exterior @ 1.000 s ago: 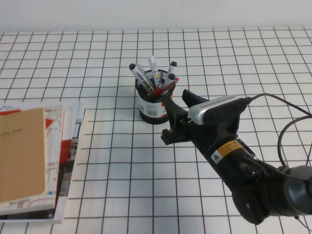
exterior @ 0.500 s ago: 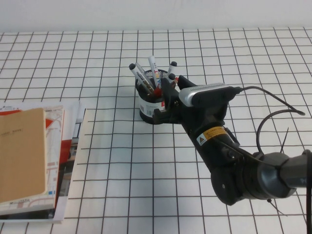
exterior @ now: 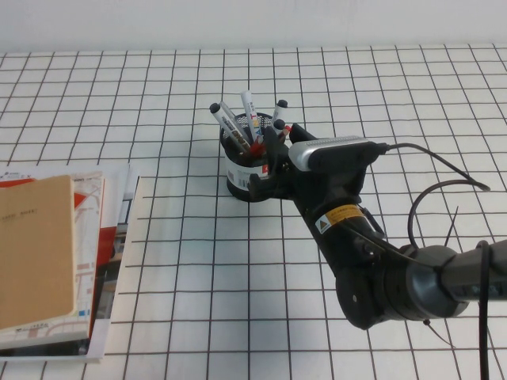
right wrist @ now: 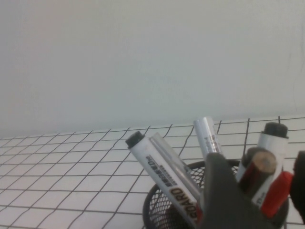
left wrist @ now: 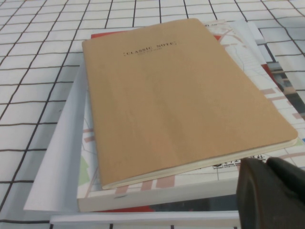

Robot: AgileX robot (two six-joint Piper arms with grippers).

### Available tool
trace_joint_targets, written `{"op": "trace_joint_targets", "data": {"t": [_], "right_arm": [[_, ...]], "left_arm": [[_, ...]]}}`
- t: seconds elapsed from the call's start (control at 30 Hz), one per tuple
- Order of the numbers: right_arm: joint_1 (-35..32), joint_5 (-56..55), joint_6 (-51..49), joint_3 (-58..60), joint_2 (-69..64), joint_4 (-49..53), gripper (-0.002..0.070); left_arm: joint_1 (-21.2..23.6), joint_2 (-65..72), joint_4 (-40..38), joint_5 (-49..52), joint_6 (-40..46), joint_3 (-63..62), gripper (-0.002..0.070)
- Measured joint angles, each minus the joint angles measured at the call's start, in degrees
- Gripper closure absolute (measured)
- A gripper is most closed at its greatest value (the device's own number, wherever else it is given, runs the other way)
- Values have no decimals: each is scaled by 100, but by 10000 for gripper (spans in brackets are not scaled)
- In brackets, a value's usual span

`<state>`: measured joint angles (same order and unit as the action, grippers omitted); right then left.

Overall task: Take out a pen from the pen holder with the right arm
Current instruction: 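Take a marker out of the pen holder and lay it on the table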

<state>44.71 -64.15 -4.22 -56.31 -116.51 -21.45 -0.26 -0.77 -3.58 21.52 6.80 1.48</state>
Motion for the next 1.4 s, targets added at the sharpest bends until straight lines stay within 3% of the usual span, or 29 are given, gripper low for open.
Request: {"op": "trace_joint_targets", "data": {"t": [0.17,0.5,0.93,1.4], "right_arm": [[-4,-66,0,0,0,-20,419],[-4,-70,0,0,0,4,640],[-4,-58,33,0,0,122,645],[-13,1300,740,0,1322,149,645]], "left_arm": [[0,0,0,0,0,0,679],[0,0,0,0,0,0,679],[0,0,0,0,0,0,679],[0,0,0,0,0,0,679]]}}
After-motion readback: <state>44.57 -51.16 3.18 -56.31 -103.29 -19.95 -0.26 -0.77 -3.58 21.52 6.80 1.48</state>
